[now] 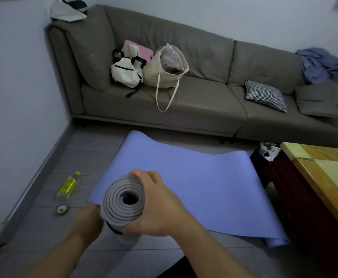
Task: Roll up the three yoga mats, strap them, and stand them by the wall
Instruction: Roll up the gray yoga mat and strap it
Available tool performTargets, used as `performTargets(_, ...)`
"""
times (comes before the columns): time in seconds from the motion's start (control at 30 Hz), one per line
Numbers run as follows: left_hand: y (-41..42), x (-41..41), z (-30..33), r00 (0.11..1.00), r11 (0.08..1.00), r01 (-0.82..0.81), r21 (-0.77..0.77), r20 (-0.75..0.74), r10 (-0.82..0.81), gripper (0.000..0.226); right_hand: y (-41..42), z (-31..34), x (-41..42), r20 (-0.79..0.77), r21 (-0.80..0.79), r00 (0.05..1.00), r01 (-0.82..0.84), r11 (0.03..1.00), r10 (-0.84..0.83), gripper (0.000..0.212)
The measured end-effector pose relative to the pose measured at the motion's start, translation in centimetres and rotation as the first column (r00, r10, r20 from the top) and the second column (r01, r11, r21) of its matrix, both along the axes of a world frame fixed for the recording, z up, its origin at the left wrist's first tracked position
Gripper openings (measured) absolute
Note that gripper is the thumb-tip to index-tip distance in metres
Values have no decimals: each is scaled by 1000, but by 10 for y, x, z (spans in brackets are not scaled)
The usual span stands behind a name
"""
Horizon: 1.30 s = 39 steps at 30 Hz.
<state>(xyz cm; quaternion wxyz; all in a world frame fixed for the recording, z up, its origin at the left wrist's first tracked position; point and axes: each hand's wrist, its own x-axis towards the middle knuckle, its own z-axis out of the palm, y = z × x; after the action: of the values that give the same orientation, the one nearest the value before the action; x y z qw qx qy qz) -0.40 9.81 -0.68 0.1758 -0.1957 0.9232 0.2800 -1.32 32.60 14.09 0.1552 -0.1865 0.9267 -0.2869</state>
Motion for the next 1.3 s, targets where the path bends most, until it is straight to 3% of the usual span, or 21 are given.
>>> performTargets(0.03, -4, 7, 1, 997, 990, 39, -133, 75, -29, 27, 3, -1, -2, 3, -10, 999, 48, 999, -48, 111)
performTargets(0.1, -11, 20, 7, 993, 979, 24, -205, 122, 1, 27, 14, -3, -6, 32, -49, 991, 132, 990, -130, 115)
performTargets(0.17, -9, 21, 8, 1000, 999, 15, -33, 27, -14, 18, 23, -5, -12, 38, -76, 985, 171, 982, -169, 119)
performTargets(0.2, -6, 26, 12, 999, 988, -19, 151, -33, 24, 34, 21, -7, -11, 42, -75, 984, 179, 981, -176, 119)
performTargets(0.27, 10, 27, 30, 983, 862, 97, 497, -184, -5, 85, 14, -6, -13, 29, -76, 979, 203, 976, -202, 118)
performTargets(0.33, 33, 31, 63, 940, 766, 254, 591, -336, -52, 111, -2, -7, -13, 13, -84, 974, 228, 970, -228, 120)
performTargets(0.43, 61, 24, 99, 883, 698, 213, 683, -441, 162, 102, -16, -7, -9, 33, -125, 960, 281, 952, -279, 123)
performTargets(0.5, 58, 17, 111, 816, 687, 198, 699, -506, 280, 83, -15, -1, -8, 159, -353, 937, 347, 869, -310, 100)
performTargets(0.57, 47, 17, 123, 787, 729, 232, 643, -565, 247, 87, -8, 11, -9, 421, -595, 850, 522, 611, -317, 52)
performTargets(0.6, 40, 20, 129, 791, 737, 236, 633, -566, 233, 92, -3, 14, -8, 505, -618, 798, 600, 507, -329, 34)
performTargets(0.63, 34, 22, 133, 802, 735, 229, 639, -551, 230, 94, 0, 14, -8, 539, -598, 759, 650, 470, -365, 24)
performTargets(0.7, 29, 28, 146, 809, 717, 248, 651, -546, 216, 94, 1, 11, -5, 561, -500, 713, 697, 514, -421, 21)
performTargets(0.8, 22, 33, 164, 822, 680, 275, 680, -533, 200, 91, -7, 17, -2, 603, -433, 681, 717, 546, -416, 40)
performTargets(0.93, 17, 46, 182, 823, 637, 275, 720, -519, 231, 99, -12, 47, -4, 508, -468, 771, 622, 627, -385, 37)
performTargets(1.1, 39, 65, 219, 624, 764, 204, 611, -683, 380, 117, -21, 81, 14, 361, -499, 880, 461, 733, -308, 39)
performTargets(1.2, 45, 75, 251, 553, 838, 217, 501, -771, 318, 99, -19, 97, 24, 287, -559, 913, 405, 723, -289, 37)
performTargets(1.3, 41, 83, 287, 509, 837, 292, 462, -816, 273, 81, -13, 100, 35, 274, -587, 912, 410, 698, -306, 32)
